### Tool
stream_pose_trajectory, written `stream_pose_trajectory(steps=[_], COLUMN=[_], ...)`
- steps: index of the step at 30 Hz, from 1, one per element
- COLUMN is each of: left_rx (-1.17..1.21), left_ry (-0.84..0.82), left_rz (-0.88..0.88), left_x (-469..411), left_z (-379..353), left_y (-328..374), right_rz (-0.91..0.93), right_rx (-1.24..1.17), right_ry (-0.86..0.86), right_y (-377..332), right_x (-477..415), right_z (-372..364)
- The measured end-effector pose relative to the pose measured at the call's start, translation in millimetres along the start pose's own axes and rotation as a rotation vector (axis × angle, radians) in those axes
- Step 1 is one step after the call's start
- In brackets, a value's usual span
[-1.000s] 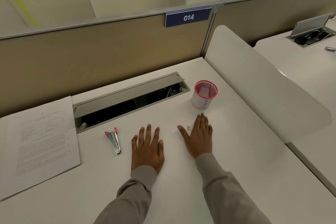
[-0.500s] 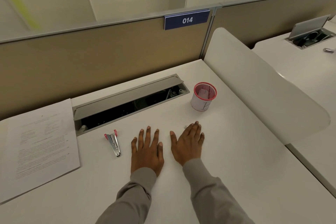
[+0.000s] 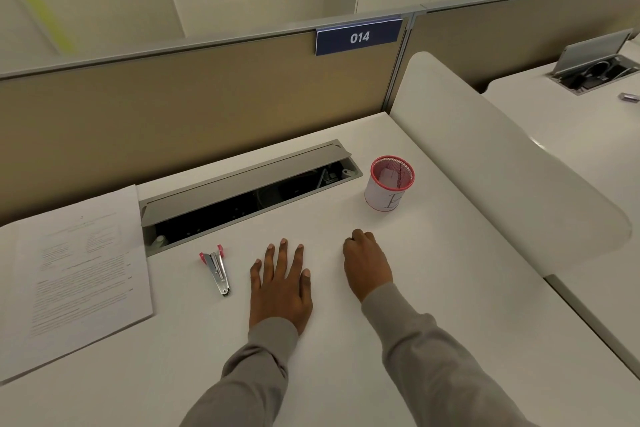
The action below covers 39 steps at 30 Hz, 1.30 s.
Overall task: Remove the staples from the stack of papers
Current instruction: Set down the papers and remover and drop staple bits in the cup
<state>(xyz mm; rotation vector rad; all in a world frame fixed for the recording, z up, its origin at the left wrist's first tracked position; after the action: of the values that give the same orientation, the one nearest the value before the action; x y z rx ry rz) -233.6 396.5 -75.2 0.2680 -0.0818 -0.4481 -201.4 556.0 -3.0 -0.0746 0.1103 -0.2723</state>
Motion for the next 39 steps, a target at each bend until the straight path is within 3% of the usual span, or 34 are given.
stream_pose_trajectory(steps=[7, 13, 16, 21, 25, 29, 32, 36, 39], left_rx=[-0.013, -0.013, -0.019, -0.012, -0.01, -0.018, -0.015, -0.026, -0.029], left_ry=[0.0, 0.0, 0.005, 0.005, -0.001, 0.008, 0.017, 0.014, 0.014], left_rz=[-0.001, -0.004, -0.002, -0.003, 0.001, -0.003, -0.004, -0.002, 0.002], left_x=[-1, 0, 0, -1, -1, 0, 0, 0, -1], left_z=[0, 1, 1, 0, 1, 2, 1, -1, -1], left_y=[0, 0, 0, 0, 0, 1, 1, 0, 0], right_rz=[0.151, 0.22, 0.241, 0.178, 0.016, -0.2, -0.317, -0.367, -0.363], right_rx=[-0.022, 0.105, 0.113, -0.036, -0.23, -0.589, -0.783, -0.75, -0.686], right_ry=[0.048, -0.18, -0.157, -0.167, -0.174, -0.046, 0.147, 0.421, 0.456], right_y=[5, 3, 7, 19, 36, 56, 72, 100, 114], right_x=[-8, -5, -9, -18, -24, -23, -29, -51, -72], right_z=[5, -6, -9, -13, -14, 9, 46, 100, 116])
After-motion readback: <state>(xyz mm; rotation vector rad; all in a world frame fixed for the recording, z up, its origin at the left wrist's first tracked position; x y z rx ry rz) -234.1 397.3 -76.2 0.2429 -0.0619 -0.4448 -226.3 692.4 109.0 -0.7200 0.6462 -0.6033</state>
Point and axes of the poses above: each hand's wrist, its own x-axis away from the middle knuckle, its own z-axis out of the back of the hand, y = z × x, the point moved 5 cm from there along -x, towards the middle knuckle, and after that the axes turned 2 degrees about z, right-handed, at the moved point
